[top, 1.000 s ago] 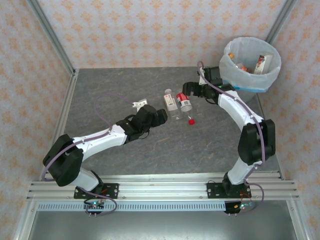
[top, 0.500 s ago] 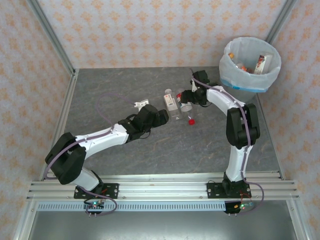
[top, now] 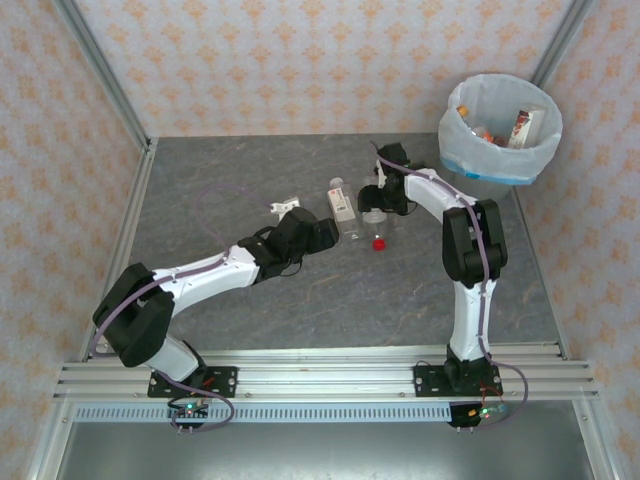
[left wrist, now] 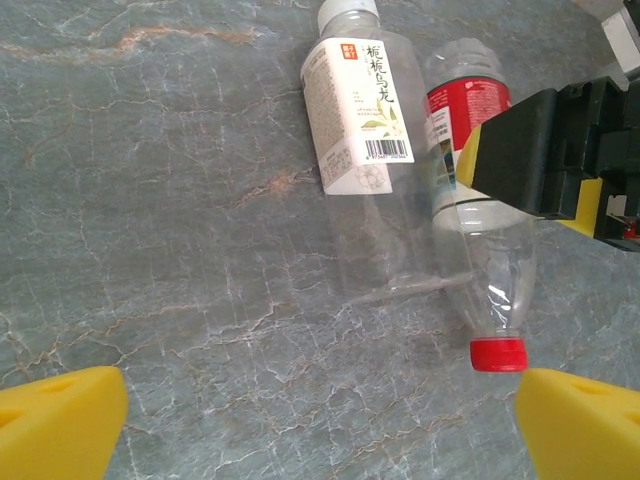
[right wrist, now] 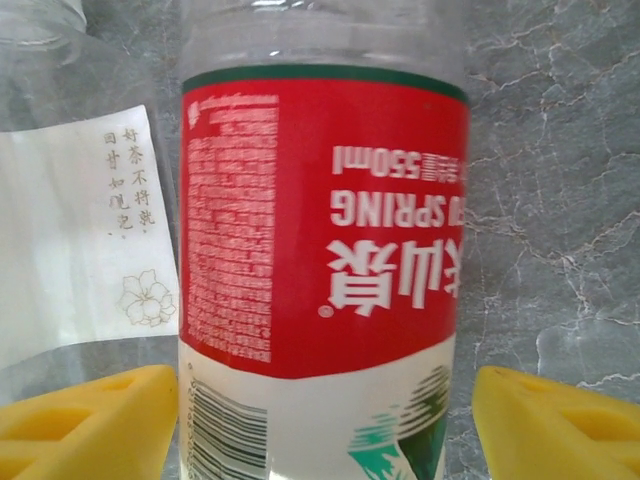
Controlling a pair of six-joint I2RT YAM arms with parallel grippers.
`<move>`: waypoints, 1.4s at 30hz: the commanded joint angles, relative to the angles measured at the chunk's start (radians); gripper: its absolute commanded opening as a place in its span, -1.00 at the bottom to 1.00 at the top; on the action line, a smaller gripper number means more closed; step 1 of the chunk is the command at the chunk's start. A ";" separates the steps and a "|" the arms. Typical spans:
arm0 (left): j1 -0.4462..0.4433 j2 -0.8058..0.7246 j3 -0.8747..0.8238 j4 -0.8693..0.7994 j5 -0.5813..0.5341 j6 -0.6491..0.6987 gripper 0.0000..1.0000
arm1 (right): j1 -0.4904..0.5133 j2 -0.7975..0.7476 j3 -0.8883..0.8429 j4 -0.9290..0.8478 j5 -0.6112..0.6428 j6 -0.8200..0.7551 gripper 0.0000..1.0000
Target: Put the plastic bottles in the bin
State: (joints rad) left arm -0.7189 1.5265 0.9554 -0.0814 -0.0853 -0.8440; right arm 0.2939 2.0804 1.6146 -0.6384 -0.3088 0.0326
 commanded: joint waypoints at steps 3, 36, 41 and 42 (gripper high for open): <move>0.007 0.008 0.027 -0.034 -0.009 0.012 1.00 | 0.006 0.053 0.070 -0.059 0.036 -0.022 0.55; 0.007 0.004 0.018 -0.037 -0.016 0.004 1.00 | 0.049 0.163 0.196 -0.176 0.228 -0.027 0.26; 0.008 0.005 0.016 -0.034 -0.013 0.002 1.00 | 0.050 0.119 0.149 -0.145 0.244 -0.024 0.20; 0.007 0.006 0.017 -0.034 -0.012 0.002 1.00 | 0.049 0.110 0.139 -0.139 0.249 -0.023 0.20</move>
State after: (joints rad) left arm -0.7189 1.5280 0.9554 -0.0906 -0.0856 -0.8440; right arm 0.3416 2.2463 1.7893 -0.7696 -0.1108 0.0139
